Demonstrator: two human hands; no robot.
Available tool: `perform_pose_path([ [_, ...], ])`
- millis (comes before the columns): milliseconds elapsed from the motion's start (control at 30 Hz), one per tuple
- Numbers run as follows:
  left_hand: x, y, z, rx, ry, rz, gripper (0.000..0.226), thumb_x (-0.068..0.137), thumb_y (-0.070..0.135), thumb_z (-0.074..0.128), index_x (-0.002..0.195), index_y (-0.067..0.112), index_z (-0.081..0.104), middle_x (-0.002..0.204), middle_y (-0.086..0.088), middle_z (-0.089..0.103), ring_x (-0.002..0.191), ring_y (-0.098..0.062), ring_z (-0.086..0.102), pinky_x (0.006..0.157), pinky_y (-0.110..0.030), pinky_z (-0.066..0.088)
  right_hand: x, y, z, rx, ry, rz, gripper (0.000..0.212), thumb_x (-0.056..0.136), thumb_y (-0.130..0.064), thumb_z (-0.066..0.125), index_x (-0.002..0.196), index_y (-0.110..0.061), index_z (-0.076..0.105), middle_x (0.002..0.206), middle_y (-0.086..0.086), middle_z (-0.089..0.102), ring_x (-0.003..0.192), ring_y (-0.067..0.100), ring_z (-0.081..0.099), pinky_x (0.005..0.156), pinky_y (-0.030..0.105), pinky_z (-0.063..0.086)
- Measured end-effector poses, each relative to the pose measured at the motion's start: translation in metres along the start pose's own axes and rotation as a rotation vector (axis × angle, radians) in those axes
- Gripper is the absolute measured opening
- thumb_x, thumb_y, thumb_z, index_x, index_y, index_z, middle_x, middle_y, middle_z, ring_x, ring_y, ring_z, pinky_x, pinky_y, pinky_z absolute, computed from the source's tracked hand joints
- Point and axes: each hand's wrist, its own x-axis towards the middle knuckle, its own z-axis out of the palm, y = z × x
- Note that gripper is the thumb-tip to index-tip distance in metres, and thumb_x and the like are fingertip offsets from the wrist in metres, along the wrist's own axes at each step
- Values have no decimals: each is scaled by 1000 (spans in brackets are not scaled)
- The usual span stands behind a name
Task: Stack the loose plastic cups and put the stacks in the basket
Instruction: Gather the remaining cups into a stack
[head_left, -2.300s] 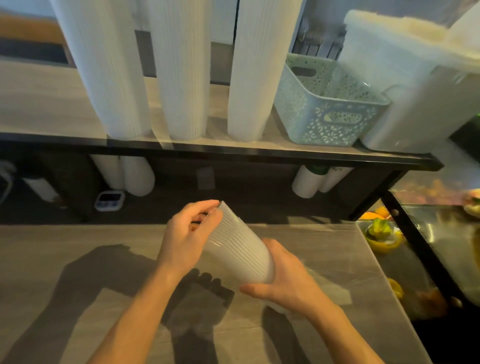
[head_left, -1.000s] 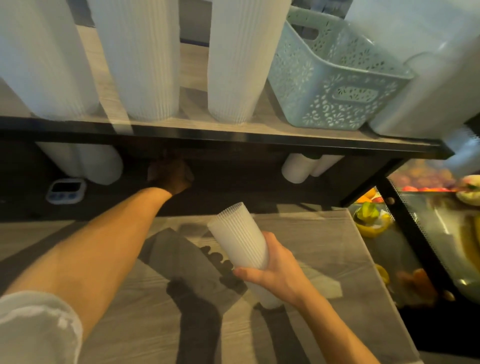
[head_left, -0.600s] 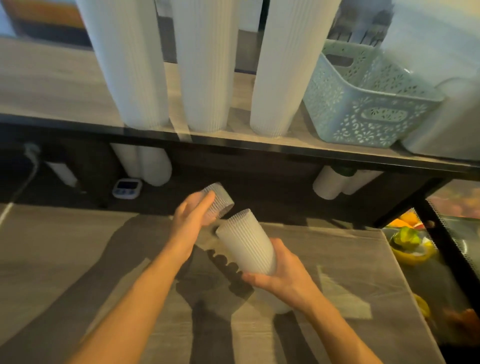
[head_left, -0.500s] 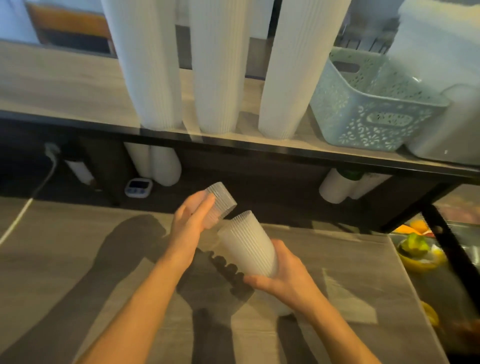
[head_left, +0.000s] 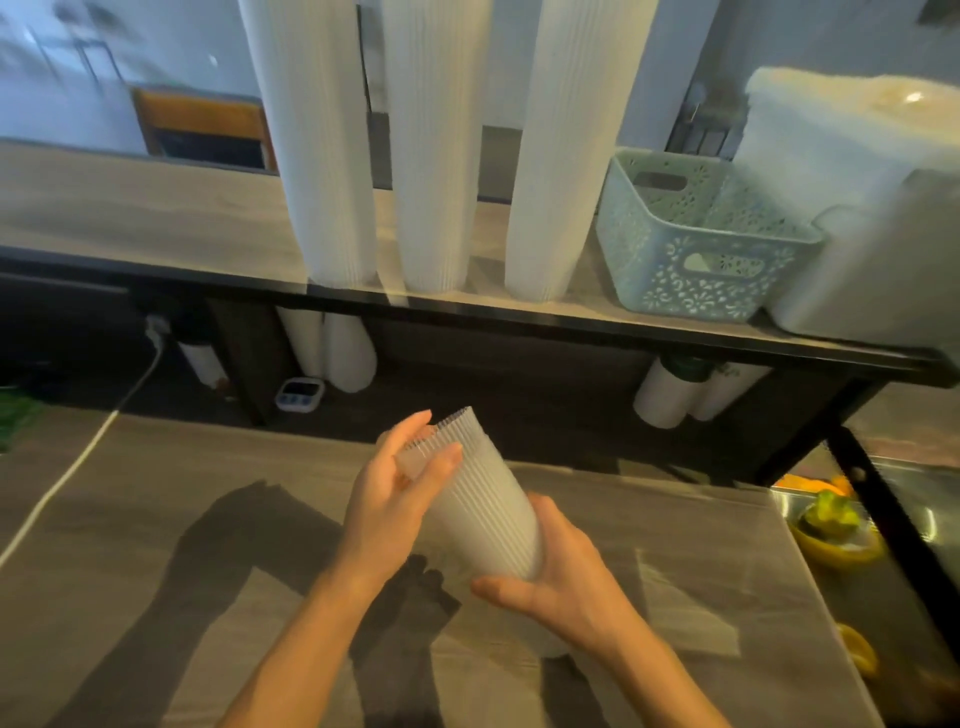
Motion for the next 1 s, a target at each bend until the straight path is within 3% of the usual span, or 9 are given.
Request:
perform_pose_path([
  [167, -19, 7, 13, -16, -102, 10, 77, 77, 75, 47, 146, 42, 36, 138, 29, 48, 125, 13, 44, 107, -22, 35, -4, -6, -10, 34, 60, -59, 85, 55, -67, 76, 126, -43, 39, 119, -21, 51, 106, -3, 52, 85, 23, 48],
  [367, -16, 34, 25, -141, -7, 23, 84, 85, 51, 63, 151, 46, 10, 133, 28, 47, 109, 20, 52, 84, -8, 42, 8, -16, -19, 91, 79, -130, 80, 64, -61, 79, 128, -43, 35, 118, -19, 51, 104, 2, 55, 85, 31, 55],
  [433, -18, 39, 29, -191, 31, 6, 86, 80, 44, 66, 150, 45, 16, 130, 23, 51, 102, 18, 57, 79, -11, 46, 11, -24, -20, 176, 107, -168, 76, 67, -60, 80, 126, -47, 35, 118, -18, 51, 105, 3, 57, 85, 34, 57],
  [533, -23, 40, 30, -184, -40, -31, 60, 79, 54, 68, 134, 44, 46, 124, 11, 63, 107, 2, 63, 81, -21, 52, 16, -40, -24, 276, 166, -234, 66, 73, -51, 84, 116, -54, 34, 118, -21, 51, 107, -7, 54, 85, 28, 56],
  [633, -24, 45, 24, -262, -139, -61, 69, 76, 72, 44, 135, 38, 50, 127, 7, 65, 117, -13, 62, 89, -32, 49, 22, -55, -30, 349, 185, -290, 66, 76, -44, 83, 119, -51, 33, 121, -22, 48, 110, -9, 52, 82, 16, 51],
  [700, -20, 51, 16, -268, -164, -64, 75, 73, 76, 41, 139, 39, 46, 129, 9, 64, 118, -15, 61, 90, -34, 50, 27, -62, -33, 417, 190, -325, 65, 77, -44, 81, 122, -48, 35, 122, -21, 48, 111, -6, 53, 82, 17, 51],
  [800, -12, 62, 4, -199, -212, -53, 77, 72, 76, 58, 141, 52, 35, 132, 17, 60, 121, -13, 59, 98, -39, 51, 36, -79, -31, 498, 172, -342, 62, 76, -63, 68, 126, -51, 32, 128, -19, 47, 114, 0, 55, 90, 28, 55],
  [867, -5, 70, -3, -99, -194, -31, 80, 74, 61, 69, 141, 58, 26, 130, 25, 56, 122, -7, 56, 102, -38, 49, 41, -95, -32, 587, 115, -308, 53, 82, -73, 51, 127, -55, 29, 133, -16, 46, 114, 4, 57, 93, 36, 56],
  [1000, 8, 88, -26, 101, -80, 106, 106, 61, 48, 77, 146, 55, 16, 135, 21, 47, 125, -8, 50, 104, -45, 48, 47, -131, -35, 693, 47, -297, 43, 95, -66, 31, 134, -47, 33, 127, -18, 52, 107, -5, 59, 79, 18, 54],
])
